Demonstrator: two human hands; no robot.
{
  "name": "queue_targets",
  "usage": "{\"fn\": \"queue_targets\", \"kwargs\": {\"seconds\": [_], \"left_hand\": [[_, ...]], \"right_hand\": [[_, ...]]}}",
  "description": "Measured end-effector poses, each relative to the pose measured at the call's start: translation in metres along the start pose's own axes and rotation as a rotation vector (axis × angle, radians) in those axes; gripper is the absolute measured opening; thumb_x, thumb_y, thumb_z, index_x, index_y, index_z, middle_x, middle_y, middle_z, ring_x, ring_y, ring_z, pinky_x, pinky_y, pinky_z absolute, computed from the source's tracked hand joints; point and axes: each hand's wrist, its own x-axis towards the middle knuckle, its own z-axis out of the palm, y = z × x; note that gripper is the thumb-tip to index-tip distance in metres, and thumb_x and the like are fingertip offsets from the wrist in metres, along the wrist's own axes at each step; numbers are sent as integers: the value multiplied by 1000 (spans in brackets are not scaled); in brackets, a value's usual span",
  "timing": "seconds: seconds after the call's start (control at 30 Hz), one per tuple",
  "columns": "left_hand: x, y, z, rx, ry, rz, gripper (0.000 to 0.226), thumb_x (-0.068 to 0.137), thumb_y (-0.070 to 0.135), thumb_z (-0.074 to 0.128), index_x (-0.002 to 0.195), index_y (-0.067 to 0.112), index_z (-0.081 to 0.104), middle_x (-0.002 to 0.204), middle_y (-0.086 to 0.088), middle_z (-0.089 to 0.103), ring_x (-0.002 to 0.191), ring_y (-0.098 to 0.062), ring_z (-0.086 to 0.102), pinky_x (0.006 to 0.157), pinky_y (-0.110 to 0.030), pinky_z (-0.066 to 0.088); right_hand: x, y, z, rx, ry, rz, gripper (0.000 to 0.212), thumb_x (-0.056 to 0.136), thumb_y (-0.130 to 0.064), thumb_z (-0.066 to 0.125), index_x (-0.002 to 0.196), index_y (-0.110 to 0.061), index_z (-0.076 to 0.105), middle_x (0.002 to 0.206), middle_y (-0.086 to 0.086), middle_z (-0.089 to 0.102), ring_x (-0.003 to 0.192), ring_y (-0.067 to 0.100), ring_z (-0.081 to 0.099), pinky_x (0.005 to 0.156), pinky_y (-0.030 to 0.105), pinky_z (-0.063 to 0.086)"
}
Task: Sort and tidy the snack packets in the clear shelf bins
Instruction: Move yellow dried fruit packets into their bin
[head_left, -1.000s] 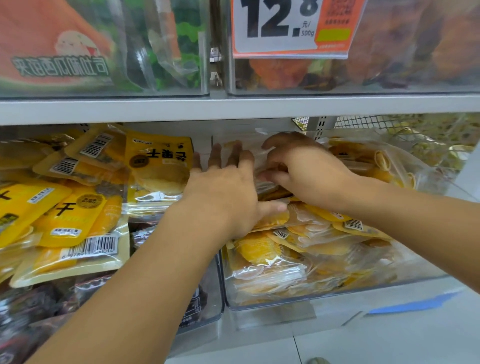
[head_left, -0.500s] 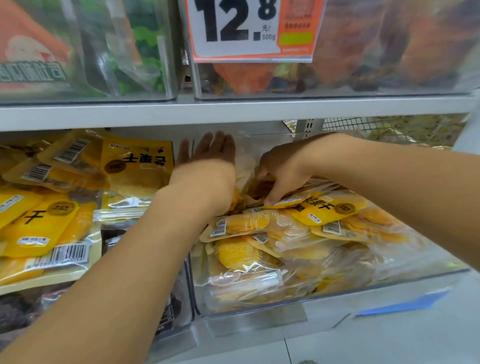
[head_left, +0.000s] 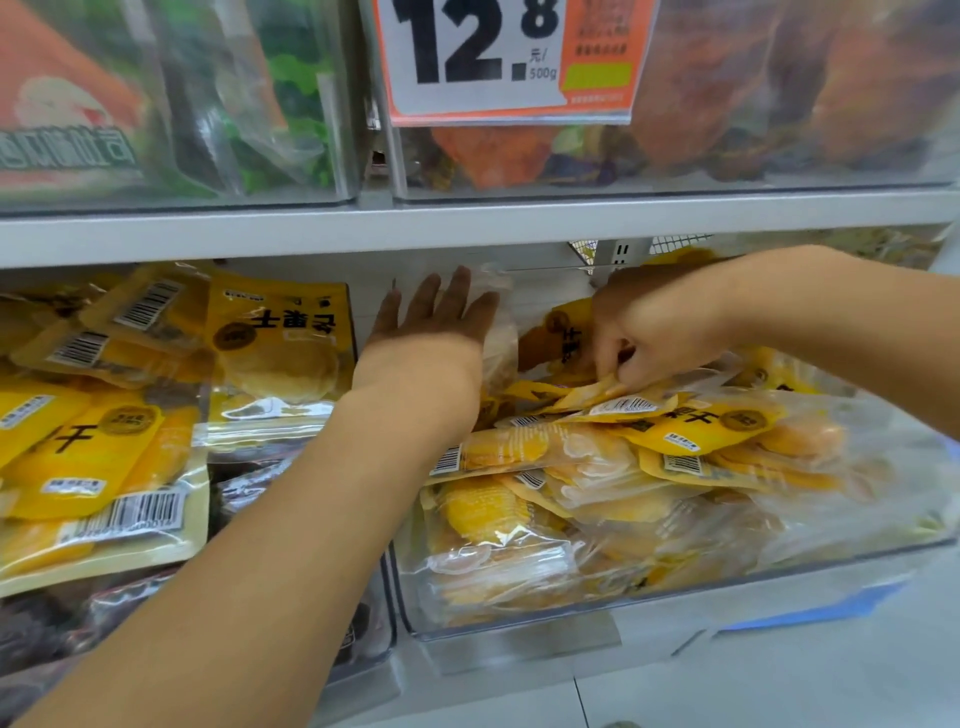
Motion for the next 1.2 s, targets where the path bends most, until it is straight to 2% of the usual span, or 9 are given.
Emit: {"fn": "queue_targets", "kwargs": {"seconds": [0.13,0.2,0.3,0.4,0.5,0.63,0.8,0.93,1.2], "left_hand": [[3,-1,5,-23,20,-42,96,96,13,57,158,32,-13,166,1,-23,154,-22,-16,125,-42,-4],[2,0,5,-23,19,-67,97,96,16,58,158,30,-15,166,-3,-22,154,-26,-15,125,-42,-1],[1,-1,4,-19,28,-82,95,98,19,57,157,28,-16,166,-4,-20,154,-28,-13,124,-42,0],[2,-1,6,-18,48,-89,95,98,19,57,158,27,-17,167,-3,-19,154,-27,-13,123,-41,1],[1,-1,6,-19,60,-94,96,98,20,58,158,25,-17,167,-3,-19,154,-27,-12,123,-41,2],[0,-1,6,-14,67,-82,97,98,20,59,157,26,-17,167,-2,-19,154,-27,-12,123,-41,3],[7,-5,4,-110,38,-154,97,97,17,61,158,33,-12,167,4,-17,154,-27,-11,123,-45,7],[9,-4,1,-222,42,-226,96,94,14,63,158,37,-5,167,6,-12,154,-35,-2,118,-52,24],[9,-11,-3,-353,135,-186,92,83,6,74,156,29,23,160,-2,25,141,-33,38,109,-44,42]], "right_hand": [[4,-5,3,198,26,48,24,80,-45,55,87,-26,69,88,-3,70,88,23,62,83,40,53],[14,-5,4,396,151,135,30,91,-57,51,109,-35,61,106,-10,69,97,20,60,91,37,48],[33,-5,3,197,207,208,56,97,-53,52,146,-31,37,132,-3,58,112,24,57,91,33,44],[50,-9,8,-52,186,259,37,95,-34,54,131,-22,56,125,5,63,107,31,60,91,38,53],[52,-6,12,-87,285,301,12,93,-25,58,97,-18,67,91,5,66,80,28,62,74,35,56],[53,-3,18,-4,373,328,36,90,-12,62,59,-17,44,63,2,49,57,20,48,55,28,42],[31,-1,11,20,323,250,32,87,-3,59,59,-12,46,65,6,48,59,24,50,54,33,45],[-9,14,6,-52,232,165,25,92,-14,59,68,-15,52,73,3,53,68,23,49,69,40,48],[-49,8,27,-24,594,-149,21,95,-21,55,76,-13,58,67,-3,56,61,12,50,61,32,43]]}}
